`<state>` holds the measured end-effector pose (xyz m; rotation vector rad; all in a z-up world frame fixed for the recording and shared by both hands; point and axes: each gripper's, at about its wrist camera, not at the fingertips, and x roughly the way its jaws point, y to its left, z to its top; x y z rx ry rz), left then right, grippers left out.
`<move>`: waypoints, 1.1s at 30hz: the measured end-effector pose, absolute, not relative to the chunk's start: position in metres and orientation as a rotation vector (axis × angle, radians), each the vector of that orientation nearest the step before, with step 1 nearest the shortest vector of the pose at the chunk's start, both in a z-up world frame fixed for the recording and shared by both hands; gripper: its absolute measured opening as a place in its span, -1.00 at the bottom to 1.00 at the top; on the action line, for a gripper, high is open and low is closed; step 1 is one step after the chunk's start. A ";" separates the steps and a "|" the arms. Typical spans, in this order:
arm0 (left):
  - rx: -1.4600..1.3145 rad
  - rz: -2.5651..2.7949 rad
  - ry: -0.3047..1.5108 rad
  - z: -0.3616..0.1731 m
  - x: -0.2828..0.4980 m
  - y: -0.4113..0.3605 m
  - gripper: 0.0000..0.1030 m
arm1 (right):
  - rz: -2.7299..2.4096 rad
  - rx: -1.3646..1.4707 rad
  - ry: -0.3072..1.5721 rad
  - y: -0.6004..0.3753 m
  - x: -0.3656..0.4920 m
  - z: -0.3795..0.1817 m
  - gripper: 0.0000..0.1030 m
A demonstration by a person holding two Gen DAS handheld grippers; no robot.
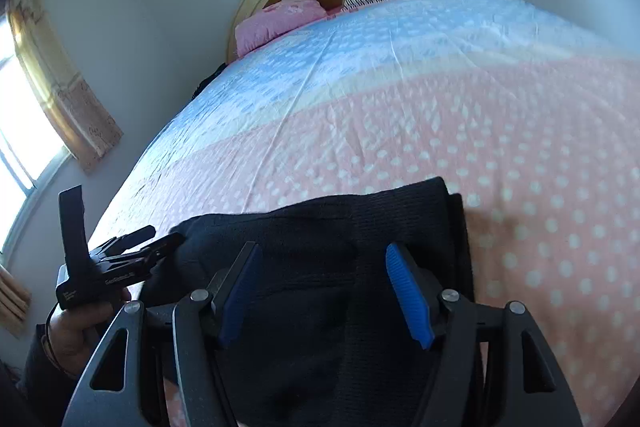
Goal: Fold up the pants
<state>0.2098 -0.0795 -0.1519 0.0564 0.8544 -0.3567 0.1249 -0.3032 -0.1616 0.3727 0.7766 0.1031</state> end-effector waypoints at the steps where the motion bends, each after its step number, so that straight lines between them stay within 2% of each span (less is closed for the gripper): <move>1: 0.049 -0.357 0.856 -0.153 0.210 -0.078 0.97 | 0.113 0.355 0.773 -0.302 0.124 -0.162 0.28; 9: -0.020 -0.385 0.813 -0.135 0.179 -0.065 0.96 | 0.176 0.263 0.747 -0.278 0.088 -0.136 0.28; 16: -0.005 -0.433 0.804 -0.134 0.156 -0.073 0.96 | 0.237 0.180 0.833 -0.252 0.065 -0.163 0.28; 25: -0.036 -0.447 0.863 -0.155 0.159 -0.075 0.96 | 0.194 0.035 0.820 -0.236 0.062 -0.176 0.29; 32: -0.059 -0.461 0.869 -0.157 0.153 -0.070 0.96 | 0.177 0.175 0.764 -0.263 0.045 -0.157 0.28; 33: -0.061 -0.464 0.869 -0.157 0.152 -0.069 0.96 | 0.163 0.171 0.763 -0.265 0.044 -0.157 0.14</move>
